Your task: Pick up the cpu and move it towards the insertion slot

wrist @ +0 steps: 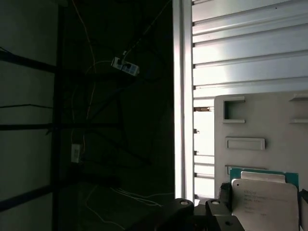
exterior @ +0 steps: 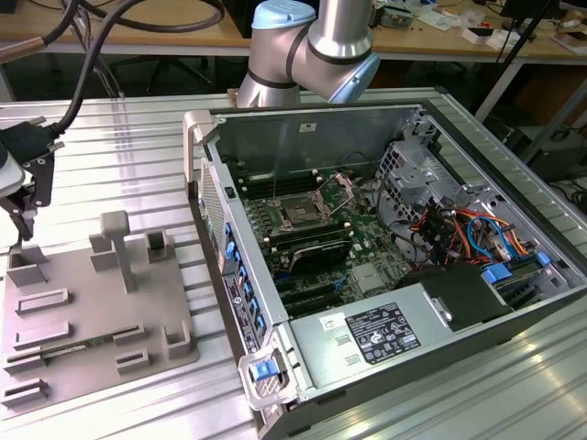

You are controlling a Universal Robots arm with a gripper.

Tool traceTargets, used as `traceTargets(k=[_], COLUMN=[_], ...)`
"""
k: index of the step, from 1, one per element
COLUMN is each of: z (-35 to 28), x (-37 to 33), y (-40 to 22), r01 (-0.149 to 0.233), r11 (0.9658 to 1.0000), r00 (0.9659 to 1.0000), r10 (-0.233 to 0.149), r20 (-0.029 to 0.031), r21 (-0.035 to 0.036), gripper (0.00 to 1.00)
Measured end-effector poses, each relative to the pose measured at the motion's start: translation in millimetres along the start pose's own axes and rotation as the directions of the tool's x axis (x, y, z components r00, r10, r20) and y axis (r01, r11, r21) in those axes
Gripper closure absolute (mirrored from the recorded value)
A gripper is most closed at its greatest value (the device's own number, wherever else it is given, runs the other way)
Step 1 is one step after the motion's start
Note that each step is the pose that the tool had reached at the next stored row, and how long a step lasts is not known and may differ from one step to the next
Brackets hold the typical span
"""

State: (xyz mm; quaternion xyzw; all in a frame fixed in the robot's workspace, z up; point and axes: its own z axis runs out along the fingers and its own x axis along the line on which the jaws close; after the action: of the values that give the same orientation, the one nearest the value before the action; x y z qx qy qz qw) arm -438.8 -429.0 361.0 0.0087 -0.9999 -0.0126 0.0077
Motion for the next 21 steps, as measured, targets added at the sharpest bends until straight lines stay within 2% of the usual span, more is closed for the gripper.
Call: traceTargets(k=[6, 9, 14, 21], z=[-17.4, -22.6, -23.2, -23.4], x=[-0.6, -0.5, -0.8, -18.4], y=[0.4, 0.5, 0.6, 0.2], r01=[0.000, 0.000, 0.000, 0.000], r11=[1.0000, 1.0000, 1.0000, 1.0000], r00=[1.0000, 1.0000, 1.0000, 1.0000], r10=[0.000, 0.000, 0.000, 0.000], r20=[0.0000, 0.0001, -0.0001, 0.0000], r21=[0.0007, 0.0006, 0.0017, 0.0017], gripper=[0.45, 0.45, 0.45, 0.45])
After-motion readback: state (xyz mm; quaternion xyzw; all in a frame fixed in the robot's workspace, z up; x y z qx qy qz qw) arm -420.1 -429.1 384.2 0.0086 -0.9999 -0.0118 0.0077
